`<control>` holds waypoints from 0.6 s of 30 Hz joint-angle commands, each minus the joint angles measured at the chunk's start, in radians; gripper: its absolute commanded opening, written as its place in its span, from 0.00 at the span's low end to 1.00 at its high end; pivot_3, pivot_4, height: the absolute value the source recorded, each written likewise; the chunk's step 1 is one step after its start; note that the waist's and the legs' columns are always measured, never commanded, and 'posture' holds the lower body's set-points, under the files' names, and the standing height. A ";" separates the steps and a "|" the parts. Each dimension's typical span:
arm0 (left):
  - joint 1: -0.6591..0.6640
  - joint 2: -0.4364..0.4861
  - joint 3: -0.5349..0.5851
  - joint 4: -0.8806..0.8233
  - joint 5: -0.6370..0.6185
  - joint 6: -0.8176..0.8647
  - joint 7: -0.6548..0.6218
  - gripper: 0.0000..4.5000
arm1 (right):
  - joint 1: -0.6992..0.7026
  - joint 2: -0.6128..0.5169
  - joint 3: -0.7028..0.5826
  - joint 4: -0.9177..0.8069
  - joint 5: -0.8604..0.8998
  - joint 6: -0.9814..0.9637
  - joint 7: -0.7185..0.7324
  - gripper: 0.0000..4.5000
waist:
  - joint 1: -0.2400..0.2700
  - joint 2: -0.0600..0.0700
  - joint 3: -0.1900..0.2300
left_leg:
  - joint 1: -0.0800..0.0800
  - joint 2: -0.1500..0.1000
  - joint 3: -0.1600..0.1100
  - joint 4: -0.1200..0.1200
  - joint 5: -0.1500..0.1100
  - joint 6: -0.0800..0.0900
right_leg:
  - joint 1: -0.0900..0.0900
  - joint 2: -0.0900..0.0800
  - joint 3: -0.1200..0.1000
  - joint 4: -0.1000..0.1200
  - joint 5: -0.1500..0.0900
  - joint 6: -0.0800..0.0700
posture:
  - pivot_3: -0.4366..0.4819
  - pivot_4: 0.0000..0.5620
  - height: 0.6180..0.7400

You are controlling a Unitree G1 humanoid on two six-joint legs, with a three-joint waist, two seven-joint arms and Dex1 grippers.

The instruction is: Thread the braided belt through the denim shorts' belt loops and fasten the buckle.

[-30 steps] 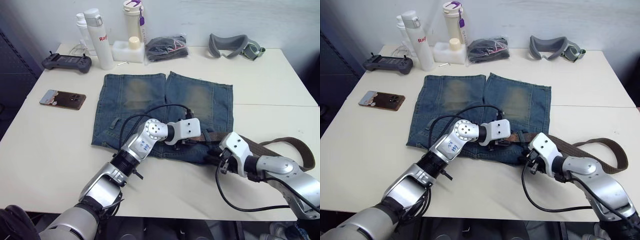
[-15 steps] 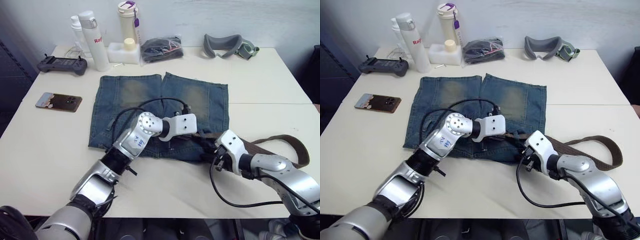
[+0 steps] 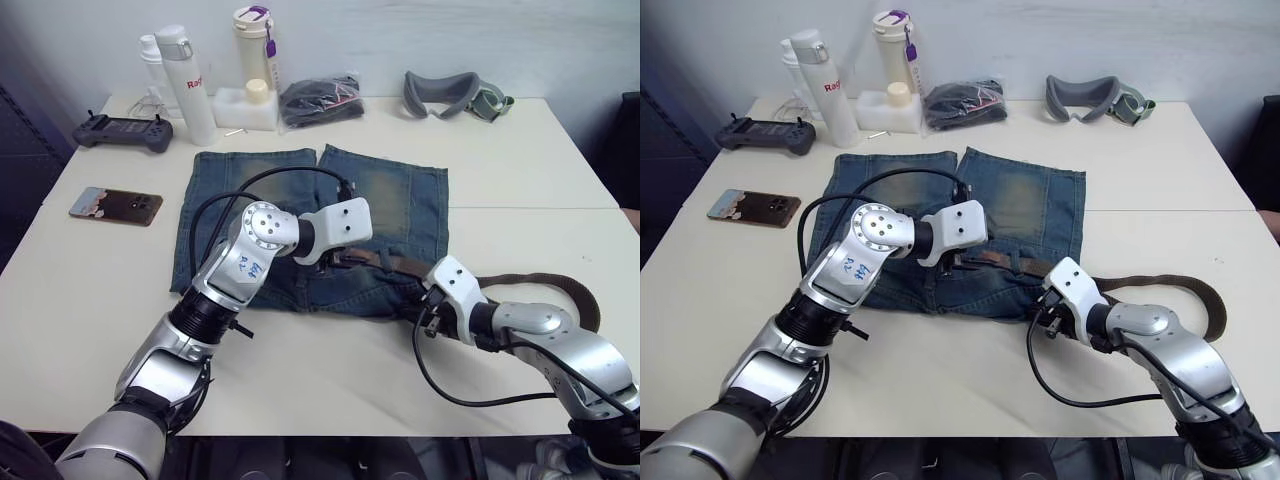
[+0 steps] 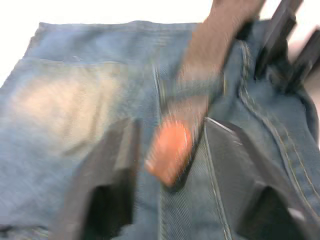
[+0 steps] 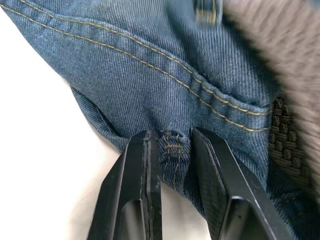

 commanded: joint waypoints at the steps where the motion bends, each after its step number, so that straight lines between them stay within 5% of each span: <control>1: -0.005 -0.020 -0.026 0.003 0.016 -0.032 0.018 0.59 | 0.020 -0.001 0.026 0.035 -0.021 0.044 -0.007 0.28 | 0.001 -0.002 -0.002 | 0.000 0.000 0.000 0.000 0.000 0.000 | 0.000 -0.001 0.000 0.000 0.000 0.000 | 0.48 0.27 0.96; 18: -0.003 -0.013 -0.054 0.193 0.134 -0.207 0.108 0.59 | 0.043 0.012 -0.003 0.004 -0.017 0.064 -0.027 0.28 | 0.001 -0.003 -0.003 | 0.000 -0.001 0.000 -0.001 0.000 0.000 | 0.000 -0.009 -0.001 -0.001 0.000 0.000 | 0.48 0.27 0.96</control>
